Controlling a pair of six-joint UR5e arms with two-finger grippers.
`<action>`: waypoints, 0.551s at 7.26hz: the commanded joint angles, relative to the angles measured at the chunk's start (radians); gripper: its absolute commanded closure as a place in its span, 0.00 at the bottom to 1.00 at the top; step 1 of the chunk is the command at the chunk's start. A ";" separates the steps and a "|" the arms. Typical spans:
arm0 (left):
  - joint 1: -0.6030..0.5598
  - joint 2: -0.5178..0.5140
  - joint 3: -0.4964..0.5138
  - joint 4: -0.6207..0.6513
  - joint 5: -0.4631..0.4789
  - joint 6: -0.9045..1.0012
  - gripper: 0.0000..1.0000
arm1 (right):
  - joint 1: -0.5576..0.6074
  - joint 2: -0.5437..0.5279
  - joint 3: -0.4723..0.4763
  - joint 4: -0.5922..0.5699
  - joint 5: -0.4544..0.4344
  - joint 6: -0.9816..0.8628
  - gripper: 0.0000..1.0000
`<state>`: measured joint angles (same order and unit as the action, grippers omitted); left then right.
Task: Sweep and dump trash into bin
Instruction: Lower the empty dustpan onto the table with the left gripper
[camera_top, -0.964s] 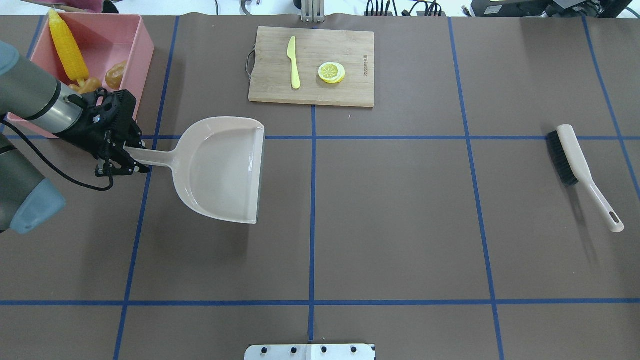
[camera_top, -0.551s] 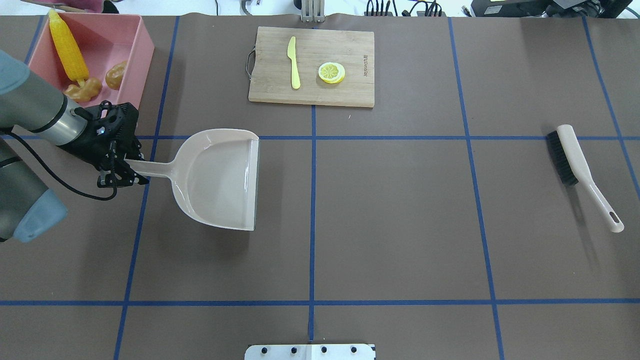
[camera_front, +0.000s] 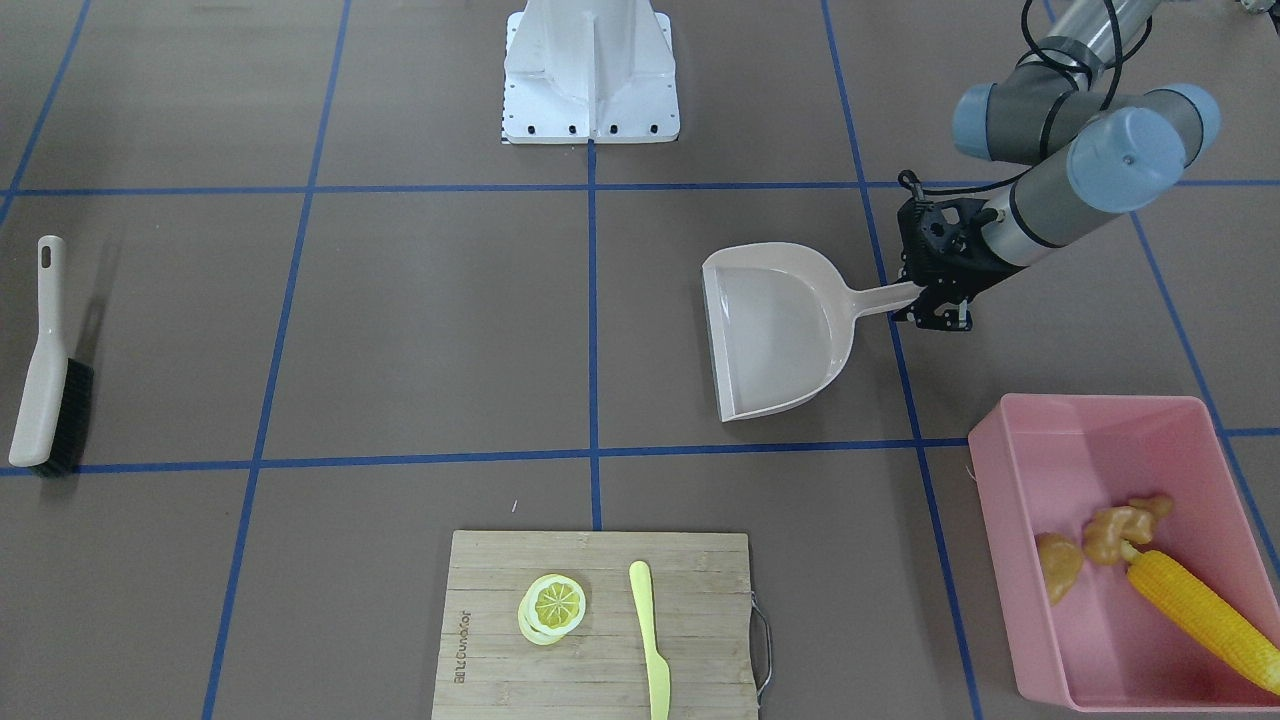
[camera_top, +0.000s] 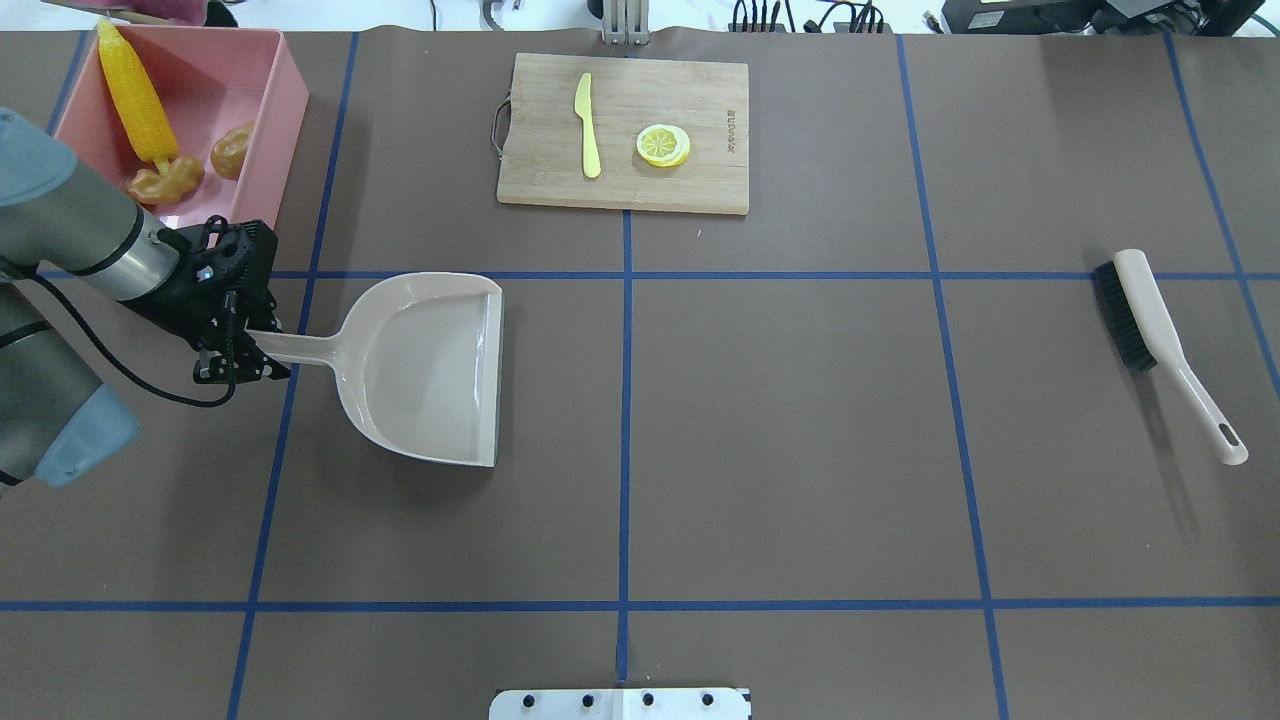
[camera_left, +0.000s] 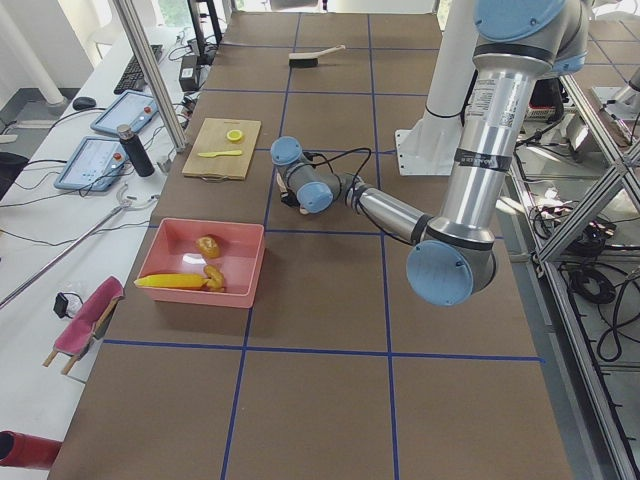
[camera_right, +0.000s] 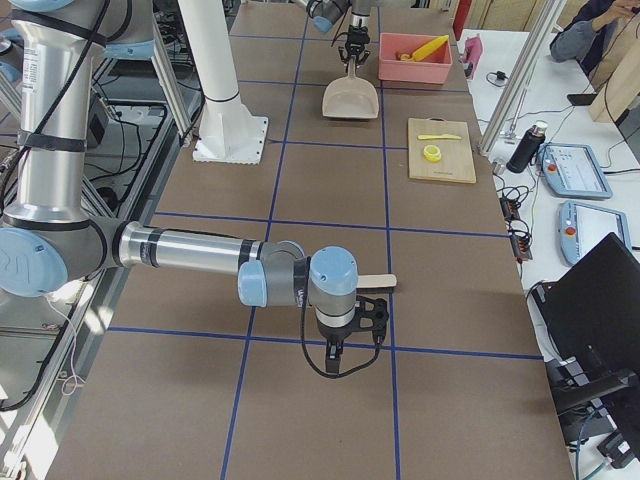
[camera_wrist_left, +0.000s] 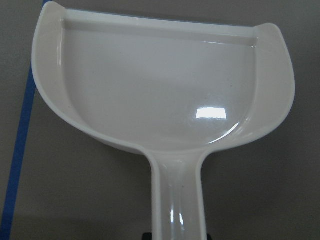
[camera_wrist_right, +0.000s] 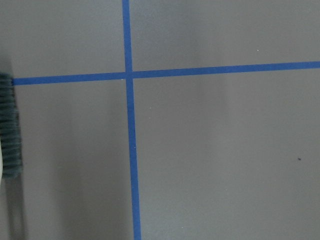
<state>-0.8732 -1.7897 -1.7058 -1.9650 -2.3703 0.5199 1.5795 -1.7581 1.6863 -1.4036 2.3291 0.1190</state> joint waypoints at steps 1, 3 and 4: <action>0.000 -0.002 0.009 -0.012 0.011 0.000 0.03 | -0.018 -0.026 0.038 0.000 -0.019 -0.009 0.00; -0.001 0.001 -0.003 -0.023 0.002 -0.007 0.02 | -0.018 -0.032 0.043 0.011 -0.019 -0.007 0.00; -0.003 0.003 -0.027 -0.020 0.000 -0.018 0.02 | -0.018 -0.032 0.038 0.012 -0.017 -0.007 0.00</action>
<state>-0.8746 -1.7886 -1.7115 -1.9855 -2.3667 0.5118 1.5624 -1.7881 1.7268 -1.3961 2.3113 0.1116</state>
